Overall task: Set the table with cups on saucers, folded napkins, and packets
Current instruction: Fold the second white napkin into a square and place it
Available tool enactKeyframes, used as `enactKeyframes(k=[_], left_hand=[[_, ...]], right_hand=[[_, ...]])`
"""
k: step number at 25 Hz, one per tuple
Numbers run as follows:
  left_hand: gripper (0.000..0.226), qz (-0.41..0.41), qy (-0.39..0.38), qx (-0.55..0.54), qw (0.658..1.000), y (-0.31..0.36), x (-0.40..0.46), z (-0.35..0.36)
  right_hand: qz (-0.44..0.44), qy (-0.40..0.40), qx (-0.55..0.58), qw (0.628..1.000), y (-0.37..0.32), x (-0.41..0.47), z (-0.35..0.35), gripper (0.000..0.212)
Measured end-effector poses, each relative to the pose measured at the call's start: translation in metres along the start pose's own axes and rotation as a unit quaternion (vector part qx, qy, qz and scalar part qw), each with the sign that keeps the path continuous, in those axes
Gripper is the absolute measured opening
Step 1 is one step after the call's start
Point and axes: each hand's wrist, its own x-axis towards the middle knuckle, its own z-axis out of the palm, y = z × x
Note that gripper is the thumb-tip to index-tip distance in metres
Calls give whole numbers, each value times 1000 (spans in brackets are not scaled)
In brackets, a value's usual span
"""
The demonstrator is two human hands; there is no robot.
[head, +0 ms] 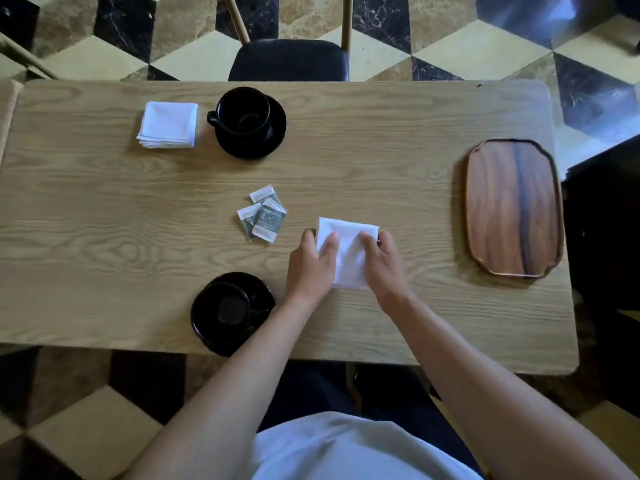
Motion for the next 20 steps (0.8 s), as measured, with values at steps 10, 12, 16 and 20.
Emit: enactKeyframes(k=[10, 12, 16, 20], left_hand=[[38, -66, 53, 157, 984, -69, -60, 23], [38, -72, 51, 171, 981, -74, -59, 18], [28, -52, 15, 255, 965, -81, -58, 9], [40, -7, -21, 336, 942, -83, -68, 3]], right_hand=[[-29, 66, -284, 956, 83, -43, 12, 25], [-42, 67, -316, 946, 86, -46, 14, 24], [-52, 53, -370, 926, 88, -50, 12, 32], [-62, 25, -403, 913, 84, -53, 4, 46]])
